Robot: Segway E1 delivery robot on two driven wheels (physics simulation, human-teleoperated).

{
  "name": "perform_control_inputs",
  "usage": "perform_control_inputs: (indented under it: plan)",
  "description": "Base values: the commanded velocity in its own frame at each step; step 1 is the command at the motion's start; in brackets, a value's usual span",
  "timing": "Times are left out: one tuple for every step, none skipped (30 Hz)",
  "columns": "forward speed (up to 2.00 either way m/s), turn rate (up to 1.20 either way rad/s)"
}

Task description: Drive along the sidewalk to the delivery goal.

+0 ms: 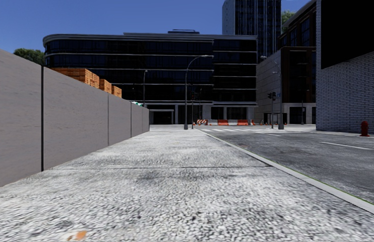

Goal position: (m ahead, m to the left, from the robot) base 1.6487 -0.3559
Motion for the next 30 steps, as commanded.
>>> perform_control_inputs:
  plan:
    - [1.08,0.0]
    - [1.08,0.0]
    - [1.08,0.0]
    - [1.08,0.0]
    - [1.08,0.0]
    - [1.08,0.0]
    - [1.08,0.0]
    - [1.08,0.0]
    - [1.08,0.0]
    - [1.08,0.0]
    - [1.08,0.0]
    - [1.08,-0.04]
    - [1.08,-0.21]
    - [1.08,-0.21]
    - [1.08,-0.37]
    - [1.08,-0.41]
    - [1.08,-0.43]
    - [1.08,-0.43]
    - [1.08,-0.43]
    - [1.08,-0.43]
    - [1.08,-0.43]
    - [1.08,-0.43]
    - [1.08,-0.43]
    - [1.08,-0.43]
    - [1.08,-0.35]
    - [1.08,-0.35]
    - [1.08,-0.16]
    - [1.08,0.0]
    - [1.08,0.0]
    - [1.08,0.0]
